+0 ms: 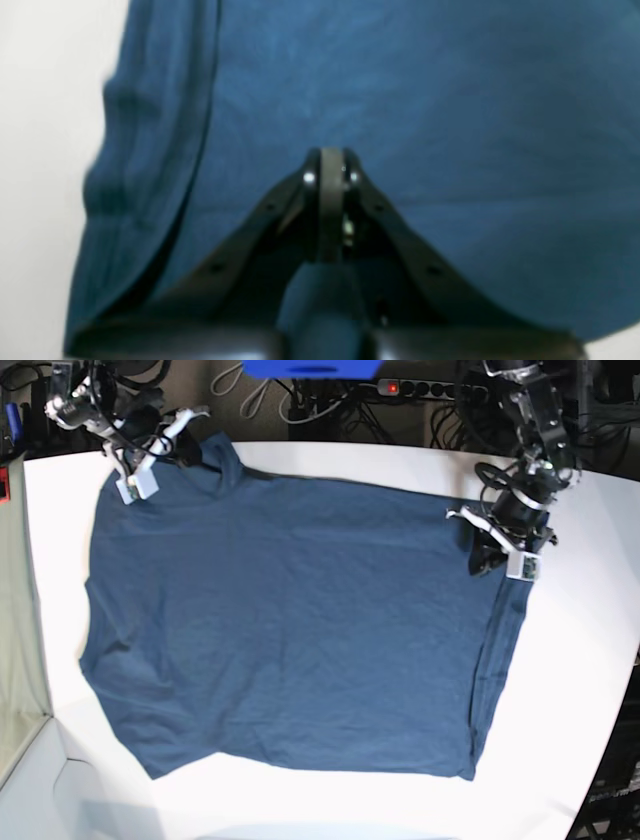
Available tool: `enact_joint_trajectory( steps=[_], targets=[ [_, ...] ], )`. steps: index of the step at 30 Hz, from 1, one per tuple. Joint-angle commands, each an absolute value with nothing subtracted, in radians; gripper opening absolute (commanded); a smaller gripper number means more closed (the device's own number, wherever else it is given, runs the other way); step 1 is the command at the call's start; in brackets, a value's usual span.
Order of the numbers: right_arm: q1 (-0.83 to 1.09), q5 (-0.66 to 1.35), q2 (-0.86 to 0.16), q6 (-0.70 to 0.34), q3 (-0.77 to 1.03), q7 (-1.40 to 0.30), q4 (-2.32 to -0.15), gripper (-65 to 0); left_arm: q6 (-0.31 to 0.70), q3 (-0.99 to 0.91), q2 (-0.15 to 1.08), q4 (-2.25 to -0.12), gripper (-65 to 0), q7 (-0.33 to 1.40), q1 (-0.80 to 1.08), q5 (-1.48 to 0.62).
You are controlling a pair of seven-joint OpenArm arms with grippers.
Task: Layout the t-shirt on the table in an organized manner, then fold the t-shirt properly
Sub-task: 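Move the left gripper to the shirt's shoulder corner and grasp it, then pull the shoulder corners outward with both grippers to smooth the shirt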
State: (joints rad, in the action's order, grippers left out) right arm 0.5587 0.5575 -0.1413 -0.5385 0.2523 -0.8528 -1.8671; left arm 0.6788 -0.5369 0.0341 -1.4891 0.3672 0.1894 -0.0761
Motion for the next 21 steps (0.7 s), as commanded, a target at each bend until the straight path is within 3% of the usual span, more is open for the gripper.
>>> enact_joint_trajectory(
  steps=[1,12,21],
  targets=[
    [0.544,0.576,-0.148,-0.542,0.255,-0.839,-1.885,-65.0,0.679,-0.550,0.038,-1.488,-64.9,0.338,0.163,-0.091],
    [0.469,0.581,-0.147,-0.544,0.387,-0.840,-1.988,-65.0,0.688,-0.618,0.035,-1.392,-64.9,0.340,0.088,-0.093],
    [0.282,0.576,-0.142,-0.544,0.364,-0.842,-1.885,-65.0,0.685,-0.618,0.024,-1.353,-64.9,0.346,-0.050,-0.093]
  ],
)
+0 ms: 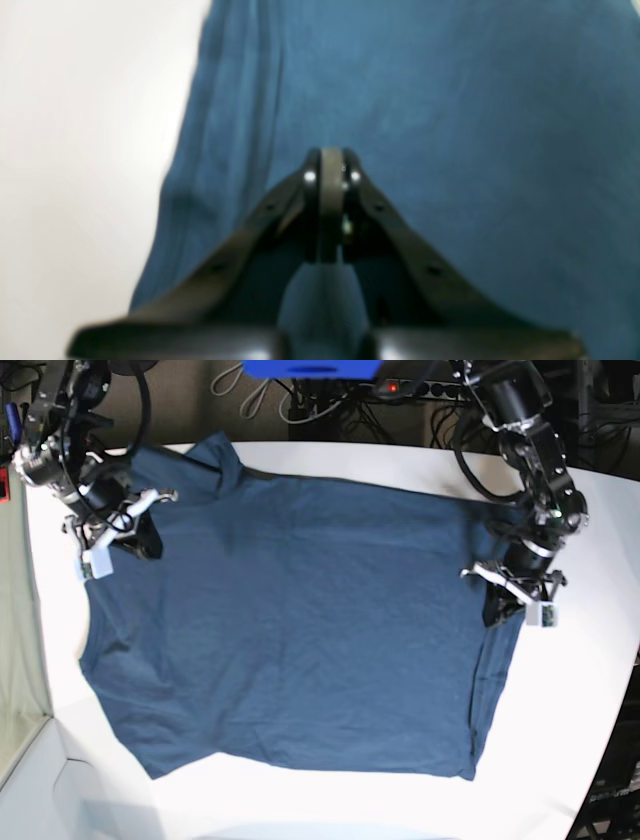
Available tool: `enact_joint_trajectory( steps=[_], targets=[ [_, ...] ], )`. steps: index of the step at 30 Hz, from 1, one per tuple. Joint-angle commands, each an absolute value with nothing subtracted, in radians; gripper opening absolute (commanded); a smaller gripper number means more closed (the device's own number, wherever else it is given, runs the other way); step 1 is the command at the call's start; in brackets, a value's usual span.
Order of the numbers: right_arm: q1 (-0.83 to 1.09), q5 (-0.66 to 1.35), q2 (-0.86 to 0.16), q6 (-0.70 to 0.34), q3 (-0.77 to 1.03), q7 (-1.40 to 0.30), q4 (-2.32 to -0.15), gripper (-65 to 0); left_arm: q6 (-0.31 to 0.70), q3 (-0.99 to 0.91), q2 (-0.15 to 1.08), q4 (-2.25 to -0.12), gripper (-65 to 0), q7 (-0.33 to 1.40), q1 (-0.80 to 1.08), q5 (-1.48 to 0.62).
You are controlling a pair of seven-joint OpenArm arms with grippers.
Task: Layout the t-shirt on the table in an organized manner, then fold the t-shirt properly
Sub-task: 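Pull the shoulder corners outward with both grippers to smooth the shirt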
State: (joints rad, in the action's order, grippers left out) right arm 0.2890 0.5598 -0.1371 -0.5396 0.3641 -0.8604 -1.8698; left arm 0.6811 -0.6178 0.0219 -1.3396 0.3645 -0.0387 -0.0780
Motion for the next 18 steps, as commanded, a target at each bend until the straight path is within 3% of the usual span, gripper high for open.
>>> enact_joint_trajectory(
  steps=[1,12,18],
  targets=[
    [0.260,0.576,-0.147,-0.544,0.354,-0.842,-1.853,-65.0,0.680,-0.618,0.018,-1.334,-64.9,0.346,-0.073,-0.087],
    [0.137,0.576,-0.185,-0.545,0.349,-0.828,-1.531,-65.0,0.677,-0.618,0.028,-1.030,-64.9,0.337,-0.277,-0.084],
    [0.125,0.576,-0.225,-0.545,0.349,-0.742,-1.400,-65.0,0.677,-0.618,0.111,-0.883,-64.9,0.289,-0.315,-0.084]
  ],
)
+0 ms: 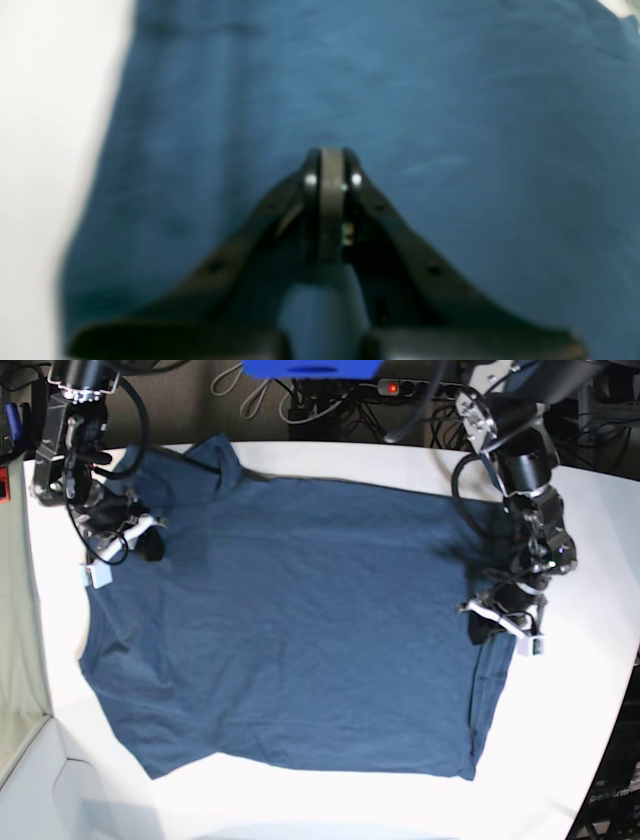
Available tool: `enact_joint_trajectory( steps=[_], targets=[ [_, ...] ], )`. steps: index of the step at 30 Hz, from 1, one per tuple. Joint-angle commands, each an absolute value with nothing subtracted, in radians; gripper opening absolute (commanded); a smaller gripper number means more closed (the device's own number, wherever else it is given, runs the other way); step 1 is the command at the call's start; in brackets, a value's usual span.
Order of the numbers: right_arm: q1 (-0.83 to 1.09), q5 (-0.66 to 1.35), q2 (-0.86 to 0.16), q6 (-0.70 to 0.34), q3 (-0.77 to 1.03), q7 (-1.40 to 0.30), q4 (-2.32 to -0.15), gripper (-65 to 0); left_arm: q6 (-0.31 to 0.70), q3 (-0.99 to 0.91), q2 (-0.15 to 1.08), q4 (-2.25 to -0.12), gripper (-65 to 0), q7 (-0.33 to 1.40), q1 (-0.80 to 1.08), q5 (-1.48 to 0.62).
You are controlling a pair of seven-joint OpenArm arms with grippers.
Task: Layout the t-shirt on the table in an organized manner, then fold the t-shirt properly
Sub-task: 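Pull the shoulder corners outward with both grippers to smooth the shirt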
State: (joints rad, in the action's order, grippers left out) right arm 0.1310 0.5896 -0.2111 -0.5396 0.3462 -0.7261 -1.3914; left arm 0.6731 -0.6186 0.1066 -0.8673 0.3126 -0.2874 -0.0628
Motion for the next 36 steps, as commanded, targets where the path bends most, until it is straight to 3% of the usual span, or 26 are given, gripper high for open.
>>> enact_joint_trajectory(
  steps=[1,13,20,27,31,36],
  targets=[
    [0.125,0.576,-0.232,-0.545,0.349,-0.733,-1.382,-65.0,0.677,-0.618,0.120,-0.860,-64.9,0.257,-0.317,-0.084],
    [0.133,0.576,-0.259,-0.545,0.349,-0.688,-1.328,-65.0,0.676,-0.622,0.302,-0.688,-64.9,-0.027,-0.315,0.019],
    [0.136,0.575,-0.257,-0.545,0.349,-0.691,-1.326,-65.0,0.676,-0.633,0.458,-0.700,-64.9,-0.039,-0.317,-0.039],
    [0.136,0.576,-0.254,-0.545,0.349,-0.696,-1.331,-65.0,0.677,-0.751,0.473,-0.717,-64.9,-0.036,-0.269,-0.122],
    [0.134,0.576,-0.254,-0.545,0.349,-0.697,-1.333,-65.0,0.680,-0.816,0.420,-0.842,-64.9,0.071,-0.196,-0.136],
    [0.133,0.578,-0.252,-0.545,0.348,-0.699,-1.334,-65.0,0.687,-0.918,0.289,-1.205,-64.9,0.389,-0.096,-0.269]
  ],
)
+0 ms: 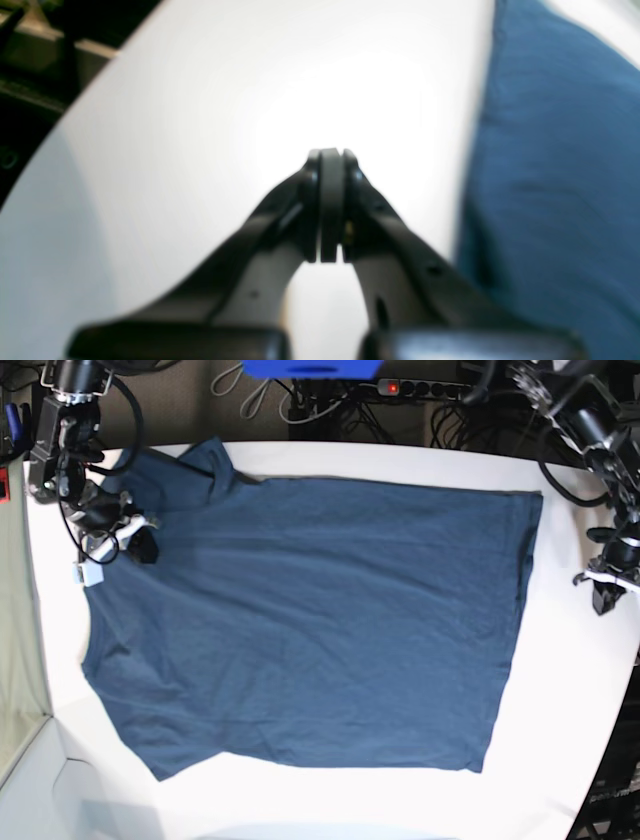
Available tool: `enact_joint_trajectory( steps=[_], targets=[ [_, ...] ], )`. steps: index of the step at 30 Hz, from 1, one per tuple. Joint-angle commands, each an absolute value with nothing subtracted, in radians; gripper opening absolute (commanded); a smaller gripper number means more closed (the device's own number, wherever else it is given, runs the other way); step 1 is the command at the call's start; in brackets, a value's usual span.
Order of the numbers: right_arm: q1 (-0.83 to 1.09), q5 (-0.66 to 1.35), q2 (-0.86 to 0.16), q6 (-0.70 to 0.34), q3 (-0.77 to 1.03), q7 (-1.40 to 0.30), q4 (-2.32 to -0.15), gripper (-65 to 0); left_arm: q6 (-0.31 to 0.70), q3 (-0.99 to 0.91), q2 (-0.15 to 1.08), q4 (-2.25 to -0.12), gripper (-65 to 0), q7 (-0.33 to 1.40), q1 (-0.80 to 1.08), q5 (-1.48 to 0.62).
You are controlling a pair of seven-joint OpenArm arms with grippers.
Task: Layout the t-shirt on the table in an organized manner, then fold the t-shirt properly
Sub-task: 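Pull the shoulder corners outward with both grippers to smooth the shirt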
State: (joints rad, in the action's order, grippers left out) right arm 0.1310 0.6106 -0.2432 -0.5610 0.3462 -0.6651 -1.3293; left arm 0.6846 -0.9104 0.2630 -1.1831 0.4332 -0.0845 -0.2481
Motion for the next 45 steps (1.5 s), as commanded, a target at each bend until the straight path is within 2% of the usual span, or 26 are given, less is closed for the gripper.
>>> enact_joint_trajectory(
  steps=[1,5,8,12,17,25,33,36,39,45],
  targets=[
    [0.130,0.578,-0.249,-0.545,0.341,-0.699,-1.334,-65.0,0.687,-0.929,0.263,-1.287,-64.9,0.446,-0.076,-0.292],
    [0.133,0.578,-0.239,-0.545,0.306,-0.731,-1.423,-65.0,0.687,-0.944,0.137,-1.626,-64.9,0.653,0.002,-0.378],
    [0.154,0.578,-0.211,-0.545,0.286,-0.771,-1.567,-65.0,0.684,-0.908,0.033,-1.750,-64.9,0.707,0.045,-0.367],
    [0.185,0.578,-0.182,-0.545,0.288,-0.866,-1.779,-62.7,0.687,-0.855,-0.021,-1.675,-64.9,0.705,0.053,-0.260],
    [0.234,0.578,-0.180,-0.542,0.363,-0.937,-1.936,-59.4,0.687,-0.852,0.033,-1.492,-64.9,0.687,0.041,-0.216],
    [0.282,0.576,-0.228,-0.545,0.506,-0.935,-1.854,-59.1,0.687,-0.851,0.159,-1.225,-64.9,0.424,0.042,-0.211],
    [0.193,0.576,-0.286,-0.545,0.506,-0.934,-1.733,-59.1,0.687,-0.857,0.251,-1.112,-64.9,0.334,0.038,-0.220],
    [0.133,0.576,-0.328,-0.545,0.499,-0.935,-1.690,-59.1,0.687,-0.858,0.257,-1.167,-64.9,0.338,0.038,-0.222],
    [0.068,0.576,-0.364,-0.545,0.499,-0.935,-1.643,-59.1,0.688,-0.860,0.243,-1.314,-64.9,0.358,0.042,-0.222],
    [-0.059,0.575,-0.415,-0.542,0.498,-0.934,-1.463,-59.4,0.688,-0.849,0.088,-1.667,-64.9,0.624,0.042,-0.266]
  ],
)
